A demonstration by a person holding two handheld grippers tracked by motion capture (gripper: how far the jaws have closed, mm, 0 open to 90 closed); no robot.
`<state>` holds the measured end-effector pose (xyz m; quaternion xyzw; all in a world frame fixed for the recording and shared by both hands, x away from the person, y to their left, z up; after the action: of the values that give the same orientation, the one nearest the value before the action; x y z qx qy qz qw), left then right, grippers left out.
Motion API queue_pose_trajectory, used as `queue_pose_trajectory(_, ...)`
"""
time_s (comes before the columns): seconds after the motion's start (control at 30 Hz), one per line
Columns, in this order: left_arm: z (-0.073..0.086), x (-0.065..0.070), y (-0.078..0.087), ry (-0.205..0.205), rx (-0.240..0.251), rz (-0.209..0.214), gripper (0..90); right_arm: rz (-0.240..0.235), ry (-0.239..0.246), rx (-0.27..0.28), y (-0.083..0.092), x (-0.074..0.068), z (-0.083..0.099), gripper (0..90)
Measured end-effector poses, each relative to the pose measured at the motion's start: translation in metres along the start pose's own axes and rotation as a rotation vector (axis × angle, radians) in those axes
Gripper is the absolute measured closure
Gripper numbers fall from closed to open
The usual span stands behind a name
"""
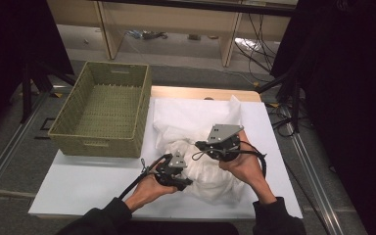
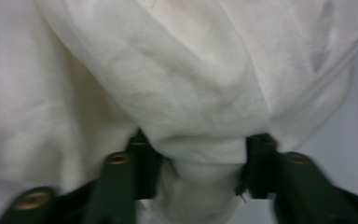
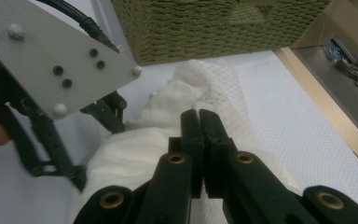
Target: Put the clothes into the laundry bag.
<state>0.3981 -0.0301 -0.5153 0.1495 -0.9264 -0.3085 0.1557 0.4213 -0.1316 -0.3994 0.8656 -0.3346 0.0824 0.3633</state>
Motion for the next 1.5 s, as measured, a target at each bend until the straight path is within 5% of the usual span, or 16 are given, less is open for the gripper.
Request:
queue_pose_trajectory(0.17,-0.027,-0.009,0.023,0.066,0.129,-0.088,69.0,-0.020,0.005,0.019,0.004,-0.001,-0.004,90.0)
queue_pose_trajectory(0.3,-0.051,-0.009,0.038,0.112,0.205,-0.108,69.8,-0.019,0.000,0.049,0.014,0.000,-0.012,90.0)
queue_pose_trajectory(0.43,-0.049,-0.023,0.011,0.153,0.227,-0.144,68.2,-0.008,-0.006,0.053,0.019,0.003,-0.013,90.0)
queue_pose_trajectory(0.47,-0.040,-0.027,0.006,0.125,0.157,-0.138,67.0,-0.010,-0.009,0.041,0.017,0.003,-0.011,90.0)
queue_pose_trajectory(0.53,-0.024,-0.029,-0.016,0.156,0.109,-0.102,63.0,-0.010,-0.006,0.029,0.011,0.002,-0.007,90.0)
queue_pose_trajectory(0.6,-0.018,-0.026,-0.020,0.136,0.115,-0.089,59.1,-0.016,-0.006,0.014,0.006,0.000,-0.002,90.0)
queue_pose_trajectory(0.67,-0.017,-0.025,-0.011,0.140,0.120,-0.066,52.8,-0.016,-0.012,0.011,0.002,0.000,0.000,90.0)
queue_pose_trajectory(0.7,-0.020,-0.024,-0.004,0.191,0.179,-0.063,47.2,-0.017,-0.018,0.007,0.002,0.000,0.001,90.0)
queue_pose_trajectory(0.77,-0.021,-0.022,0.013,0.203,0.214,-0.046,38.8,-0.010,-0.012,0.014,0.002,0.002,0.001,90.0)
queue_pose_trajectory(0.93,-0.024,-0.039,0.053,0.171,0.236,-0.156,25.4,0.007,-0.029,0.018,0.001,0.006,0.001,90.0)
queue_pose_trajectory(1.0,-0.021,-0.047,0.046,0.191,0.204,-0.100,29.8,0.003,-0.031,0.013,0.001,0.005,0.001,90.0)
queue_pose_trajectory(1.13,-0.017,-0.060,0.020,0.195,0.153,-0.123,31.5,0.006,-0.030,0.019,0.001,0.006,0.000,90.0)
queue_pose_trajectory(1.27,-0.021,-0.075,0.005,0.210,0.153,-0.145,19.3,0.003,-0.032,0.017,0.000,0.007,0.002,90.0)
queue_pose_trajectory(1.33,-0.024,-0.073,-0.002,0.145,0.136,-0.070,27.0,0.001,-0.030,0.016,0.000,0.007,0.002,90.0)
queue_pose_trajectory(1.4,-0.031,-0.064,-0.005,0.103,0.152,-0.002,56.3,0.004,-0.032,0.012,-0.001,0.007,0.002,90.0)
queue_pose_trajectory(1.5,-0.039,-0.051,-0.006,0.038,0.184,0.029,76.1,0.010,-0.032,0.015,-0.001,0.009,0.002,90.0)
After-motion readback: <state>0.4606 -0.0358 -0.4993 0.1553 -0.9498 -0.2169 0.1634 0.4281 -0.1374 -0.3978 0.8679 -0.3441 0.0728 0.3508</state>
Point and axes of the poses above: each handheld gripper's, and its own axes: y roughly backward along the jaws, z roughly out of its underside, x roughly to its right, the point moved 7 cm from there along -y, roughly forward along the jaws, and after that the axes turned 12 degrees about z, right-handed, at the moved point
